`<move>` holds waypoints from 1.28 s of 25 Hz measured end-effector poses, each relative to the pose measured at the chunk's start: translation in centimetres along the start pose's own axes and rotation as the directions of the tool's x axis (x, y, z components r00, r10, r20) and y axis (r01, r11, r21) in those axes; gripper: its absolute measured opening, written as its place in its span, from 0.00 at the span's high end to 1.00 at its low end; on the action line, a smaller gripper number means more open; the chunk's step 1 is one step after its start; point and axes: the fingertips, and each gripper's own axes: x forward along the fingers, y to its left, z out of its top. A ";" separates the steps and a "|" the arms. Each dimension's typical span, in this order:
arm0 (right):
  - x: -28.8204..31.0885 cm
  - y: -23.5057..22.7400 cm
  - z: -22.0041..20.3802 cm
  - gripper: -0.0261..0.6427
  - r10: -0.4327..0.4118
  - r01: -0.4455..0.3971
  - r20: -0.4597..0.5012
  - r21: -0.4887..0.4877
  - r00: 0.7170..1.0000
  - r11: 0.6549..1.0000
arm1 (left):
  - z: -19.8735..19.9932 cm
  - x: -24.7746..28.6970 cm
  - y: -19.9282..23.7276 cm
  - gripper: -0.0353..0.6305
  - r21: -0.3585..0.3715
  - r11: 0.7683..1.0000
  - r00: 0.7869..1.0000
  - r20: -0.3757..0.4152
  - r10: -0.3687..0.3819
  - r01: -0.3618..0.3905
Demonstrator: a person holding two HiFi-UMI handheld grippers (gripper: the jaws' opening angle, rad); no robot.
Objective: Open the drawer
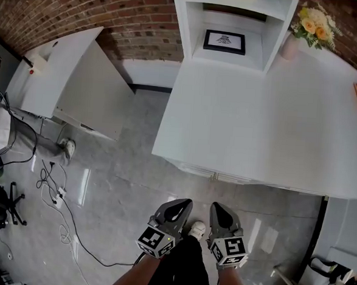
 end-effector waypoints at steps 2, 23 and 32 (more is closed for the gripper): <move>0.4 -0.2 -0.2 0.96 -0.014 0.014 0.009 0.000 1.000 1.000 | -0.3 0.3 0.0 0.94 -0.003 1.000 1.000 0.014 -0.013 0.013; 5.9 -2.7 -1.5 0.87 -0.182 0.189 0.079 -0.099 0.980 0.977 | -5.8 4.7 2.3 0.94 0.068 0.993 0.995 -0.007 -0.101 0.101; 7.7 -3.8 -0.7 0.78 -0.254 0.263 0.108 -0.080 0.961 0.962 | -4.9 6.1 2.6 0.94 0.041 0.991 0.991 0.026 -0.130 0.129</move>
